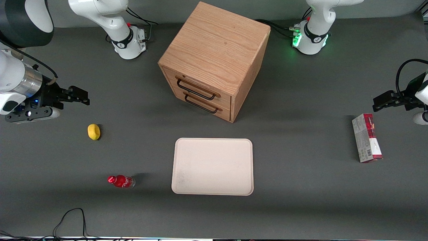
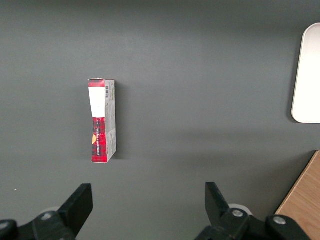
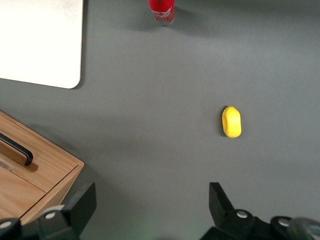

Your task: Place coke bottle on tray

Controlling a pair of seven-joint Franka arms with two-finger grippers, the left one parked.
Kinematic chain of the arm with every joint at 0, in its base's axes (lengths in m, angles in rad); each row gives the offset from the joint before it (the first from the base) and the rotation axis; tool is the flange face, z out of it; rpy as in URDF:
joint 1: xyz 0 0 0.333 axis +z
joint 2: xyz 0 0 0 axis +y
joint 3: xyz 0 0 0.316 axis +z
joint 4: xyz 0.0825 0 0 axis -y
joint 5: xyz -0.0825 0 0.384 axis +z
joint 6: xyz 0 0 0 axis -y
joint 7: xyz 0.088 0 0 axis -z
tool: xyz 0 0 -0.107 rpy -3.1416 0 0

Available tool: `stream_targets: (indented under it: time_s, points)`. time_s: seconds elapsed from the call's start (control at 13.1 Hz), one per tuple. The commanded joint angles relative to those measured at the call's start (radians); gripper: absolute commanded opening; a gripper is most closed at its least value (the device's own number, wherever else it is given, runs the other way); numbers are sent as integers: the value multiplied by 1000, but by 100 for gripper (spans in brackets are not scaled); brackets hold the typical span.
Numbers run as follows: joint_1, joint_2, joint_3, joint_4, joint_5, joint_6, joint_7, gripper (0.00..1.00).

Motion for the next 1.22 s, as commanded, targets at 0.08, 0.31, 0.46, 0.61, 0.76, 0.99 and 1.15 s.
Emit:
stream_targets:
  time_s: [0.08,0.31,0.46,0.61,0.76,0.99,1.15]
  points:
    - [13,5,-14,20,16,-19,-9,100]
    - [12,17,-14,34,15,-25,-21,100]
    - [15,19,-13,40,13,-26,-12,100]
    - [18,23,-11,40,11,-25,-9,100]
    - [18,23,-10,40,16,-20,-13,100]
    - [16,23,-14,37,19,-14,-24,100]
    - [15,23,-14,37,19,-14,-24,100]
